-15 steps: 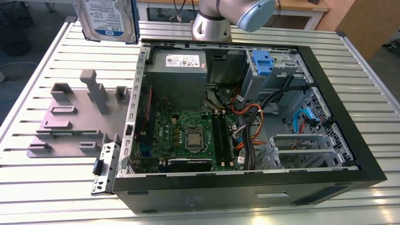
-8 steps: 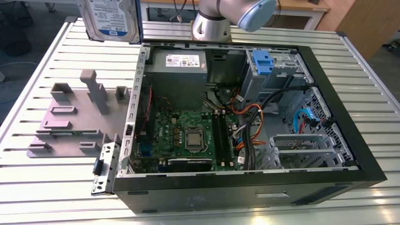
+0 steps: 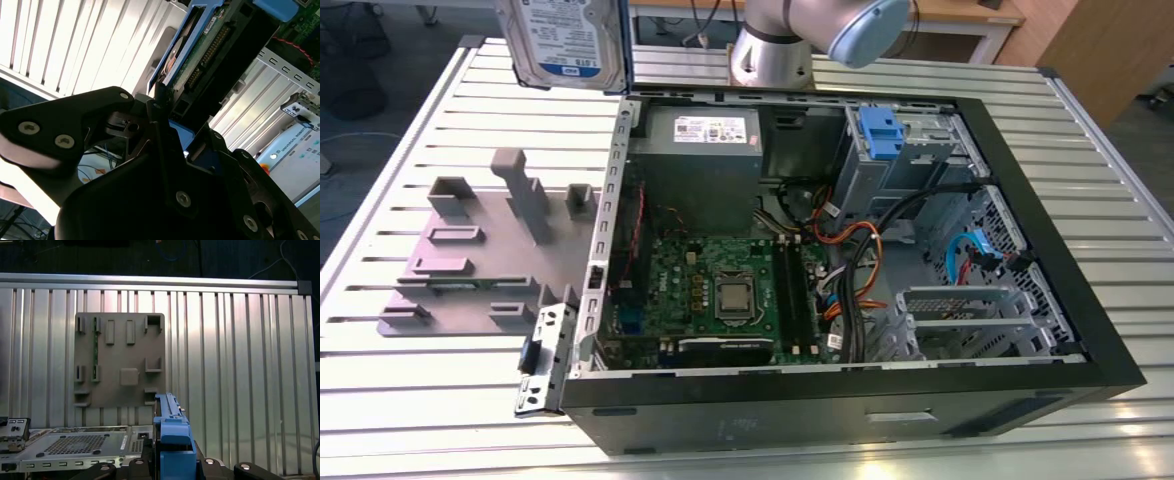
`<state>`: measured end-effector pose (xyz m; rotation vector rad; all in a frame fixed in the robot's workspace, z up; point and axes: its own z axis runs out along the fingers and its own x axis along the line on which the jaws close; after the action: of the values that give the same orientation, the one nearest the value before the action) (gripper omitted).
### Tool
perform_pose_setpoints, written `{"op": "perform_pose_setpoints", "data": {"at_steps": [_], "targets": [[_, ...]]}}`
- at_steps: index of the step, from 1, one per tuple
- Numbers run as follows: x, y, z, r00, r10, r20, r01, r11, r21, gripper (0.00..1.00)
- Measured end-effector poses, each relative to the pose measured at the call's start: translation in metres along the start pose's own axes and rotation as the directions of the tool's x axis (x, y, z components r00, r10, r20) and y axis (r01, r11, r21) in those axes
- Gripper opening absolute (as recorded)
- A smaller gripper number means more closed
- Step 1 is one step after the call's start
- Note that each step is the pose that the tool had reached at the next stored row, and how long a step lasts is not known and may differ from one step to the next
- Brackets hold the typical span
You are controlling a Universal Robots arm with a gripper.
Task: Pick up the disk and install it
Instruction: 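Insert the disk into the insertion slot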
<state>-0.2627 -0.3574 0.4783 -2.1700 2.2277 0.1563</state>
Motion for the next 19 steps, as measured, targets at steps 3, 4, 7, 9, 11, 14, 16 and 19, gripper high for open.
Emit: {"op": "perform_pose_setpoints", "data": {"at_steps": [3,4,7,9,11,14,16,19], "targets": [[-0.0001,-0.0028,-0.0002,1.0000,0.000,0.0000,0.000,1.0000,-0.0001,0.37],[-0.0001,-0.0037,-0.0002,1.0000,0.000,0.0000,0.000,1.0000,0.0000,0.37],[-0.0002,-0.0065,-0.0004,1.0000,0.000,-0.0001,0.000,1.0000,-0.0001,0.37],[-0.0002,-0.0081,-0.0004,1.0000,0.000,0.0000,0.000,1.0000,0.0000,0.37],[-0.0003,-0.0099,-0.0005,1.0000,0.000,0.0000,0.000,1.0000,0.0000,0.37],[-0.0004,-0.0127,-0.0007,1.0000,0.000,0.0000,0.000,1.0000,0.0000,0.37],[-0.0004,-0.0144,-0.0007,1.0000,0.000,0.0000,0.000,1.0000,0.0000,0.37],[-0.0005,-0.0171,-0.0009,1.0000,0.000,0.0000,0.000,1.0000,0.0000,0.37]]}}
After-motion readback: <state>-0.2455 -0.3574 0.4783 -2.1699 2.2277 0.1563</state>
